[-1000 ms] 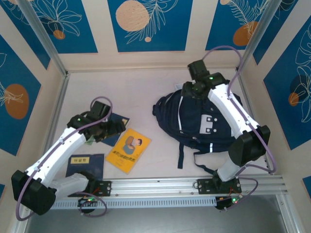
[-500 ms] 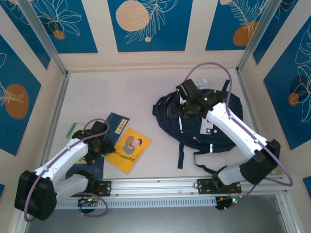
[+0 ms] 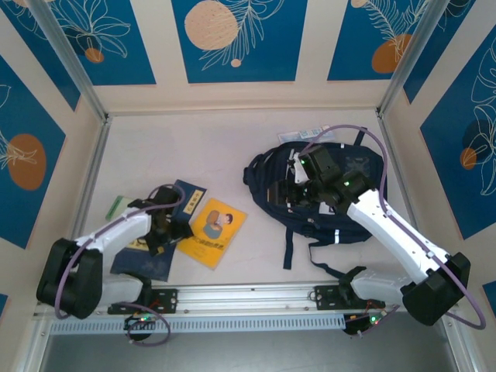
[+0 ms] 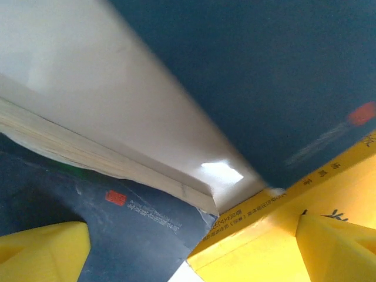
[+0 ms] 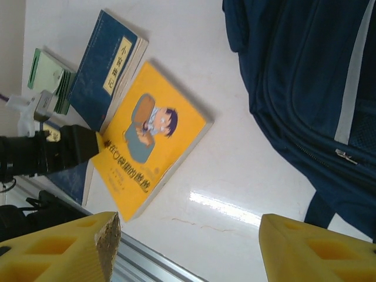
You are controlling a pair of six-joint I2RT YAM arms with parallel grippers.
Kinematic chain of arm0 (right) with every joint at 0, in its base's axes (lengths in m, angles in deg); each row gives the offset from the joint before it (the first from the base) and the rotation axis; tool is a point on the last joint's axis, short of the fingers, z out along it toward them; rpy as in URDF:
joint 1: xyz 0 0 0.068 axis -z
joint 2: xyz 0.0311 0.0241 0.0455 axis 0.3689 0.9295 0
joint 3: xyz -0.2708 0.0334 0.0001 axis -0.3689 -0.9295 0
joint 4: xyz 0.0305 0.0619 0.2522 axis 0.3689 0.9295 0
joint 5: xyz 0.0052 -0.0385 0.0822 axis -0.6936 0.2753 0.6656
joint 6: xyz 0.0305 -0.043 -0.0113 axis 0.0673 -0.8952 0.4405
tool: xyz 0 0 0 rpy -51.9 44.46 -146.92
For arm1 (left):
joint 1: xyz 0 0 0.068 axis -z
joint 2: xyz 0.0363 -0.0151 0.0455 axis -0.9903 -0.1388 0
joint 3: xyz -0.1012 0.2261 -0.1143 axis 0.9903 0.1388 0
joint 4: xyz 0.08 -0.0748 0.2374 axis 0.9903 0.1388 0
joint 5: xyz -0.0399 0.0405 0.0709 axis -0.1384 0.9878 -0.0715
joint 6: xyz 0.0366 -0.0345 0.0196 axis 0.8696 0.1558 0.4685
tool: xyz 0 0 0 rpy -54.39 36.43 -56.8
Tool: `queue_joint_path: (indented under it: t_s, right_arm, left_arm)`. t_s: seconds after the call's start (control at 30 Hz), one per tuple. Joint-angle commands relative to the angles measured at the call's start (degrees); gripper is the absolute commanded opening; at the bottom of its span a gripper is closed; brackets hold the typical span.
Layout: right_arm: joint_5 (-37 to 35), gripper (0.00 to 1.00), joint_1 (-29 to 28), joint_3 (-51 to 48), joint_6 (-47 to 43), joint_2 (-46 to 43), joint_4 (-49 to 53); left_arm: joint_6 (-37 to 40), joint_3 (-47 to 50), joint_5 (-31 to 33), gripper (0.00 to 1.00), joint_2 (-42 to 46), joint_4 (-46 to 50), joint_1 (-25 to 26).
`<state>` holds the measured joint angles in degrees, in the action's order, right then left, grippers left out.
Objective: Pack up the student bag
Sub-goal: Move the books to the bottom-center of the table, then pick up the book from the bottom-center of the table.
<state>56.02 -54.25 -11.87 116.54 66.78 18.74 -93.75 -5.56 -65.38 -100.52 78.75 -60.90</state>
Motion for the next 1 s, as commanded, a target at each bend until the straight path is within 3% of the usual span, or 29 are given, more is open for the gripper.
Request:
queue_joint_path:
  t_s: [0.0, 0.17, 0.43, 0.67, 0.97]
  right_arm:
    - [3.4, 0.64, 0.2, -2.1, 2.0, -0.9, -2.4]
    - [4.5, 0.63, -0.4, -3.7, 3.6, 1.7, -2.6]
    - [1.8, 0.49, -4.2, -4.7, 6.8, 7.8, -1.4]
    - [2.3, 0.5, -5.4, -7.2, 13.1, 11.4, -6.4]
    - [6.2, 0.58, -7.6, -7.4, 18.5, 21.2, -13.1]
  left_arm:
    - [3.6, -1.7, -11.6, 0.9, -6.9, -20.5, 3.9]
    - [6.2, -9.3, -13.6, 0.88, -9.8, -19.1, 7.9]
    - [14.1, -10.4, -15.2, 0.75, 0.4, -15.9, 8.2]
    - [17.1, -12.9, -17.2, 0.71, -9.7, -19.4, 8.2]
    - [20.3, -20.6, -13.8, 0.8, -21.3, -16.5, 8.1]
